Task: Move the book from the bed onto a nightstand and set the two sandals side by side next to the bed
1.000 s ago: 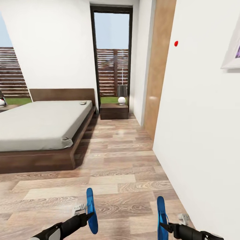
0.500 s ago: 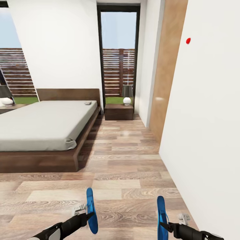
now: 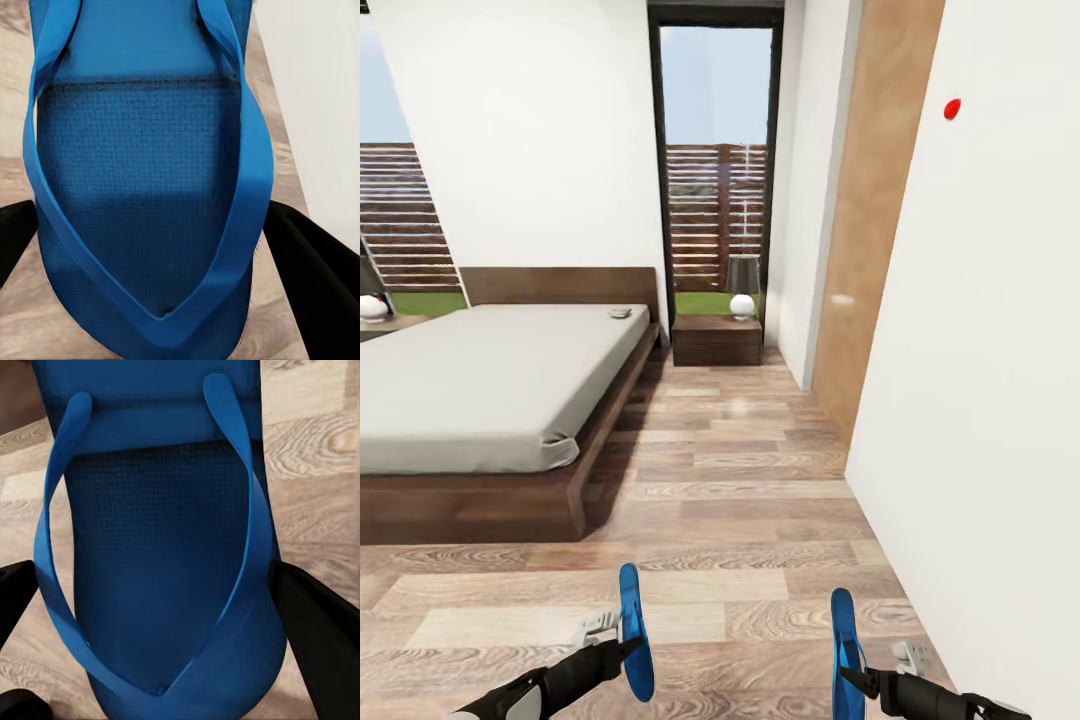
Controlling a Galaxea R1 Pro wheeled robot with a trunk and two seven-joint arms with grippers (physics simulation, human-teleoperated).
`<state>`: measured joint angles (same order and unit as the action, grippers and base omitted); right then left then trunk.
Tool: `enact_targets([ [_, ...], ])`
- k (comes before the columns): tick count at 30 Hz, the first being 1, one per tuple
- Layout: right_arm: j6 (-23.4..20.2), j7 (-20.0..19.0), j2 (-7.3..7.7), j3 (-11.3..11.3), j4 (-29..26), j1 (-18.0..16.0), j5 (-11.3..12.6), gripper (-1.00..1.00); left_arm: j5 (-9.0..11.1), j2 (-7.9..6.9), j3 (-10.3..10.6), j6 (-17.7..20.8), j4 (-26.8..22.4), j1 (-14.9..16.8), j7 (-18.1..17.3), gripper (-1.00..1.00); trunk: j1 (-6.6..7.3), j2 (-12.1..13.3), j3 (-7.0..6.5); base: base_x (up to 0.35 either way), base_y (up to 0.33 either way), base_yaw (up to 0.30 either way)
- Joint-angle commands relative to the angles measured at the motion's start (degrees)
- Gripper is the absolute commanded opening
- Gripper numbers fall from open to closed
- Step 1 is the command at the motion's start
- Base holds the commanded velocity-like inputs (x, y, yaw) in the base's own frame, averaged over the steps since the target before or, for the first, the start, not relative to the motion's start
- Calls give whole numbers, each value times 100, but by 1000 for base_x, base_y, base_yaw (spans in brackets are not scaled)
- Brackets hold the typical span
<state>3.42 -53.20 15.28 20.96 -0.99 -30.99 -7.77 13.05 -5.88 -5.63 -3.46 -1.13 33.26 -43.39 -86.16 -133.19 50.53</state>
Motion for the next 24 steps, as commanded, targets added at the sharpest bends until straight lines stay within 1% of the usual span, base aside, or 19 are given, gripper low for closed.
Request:
enact_targets([
  [1, 36, -7, 1, 50, 2, -4, -58, -100, -31, -1, -53, -24, 8, 5, -21, -100, -2, -2, 6, 323, 0, 0],
  [24, 36, 2, 1, 48, 2, -4, -58, -100, -31, -1, -53, -15, 11, 5, -19, -100, -2, -2, 6, 323, 0, 0],
])
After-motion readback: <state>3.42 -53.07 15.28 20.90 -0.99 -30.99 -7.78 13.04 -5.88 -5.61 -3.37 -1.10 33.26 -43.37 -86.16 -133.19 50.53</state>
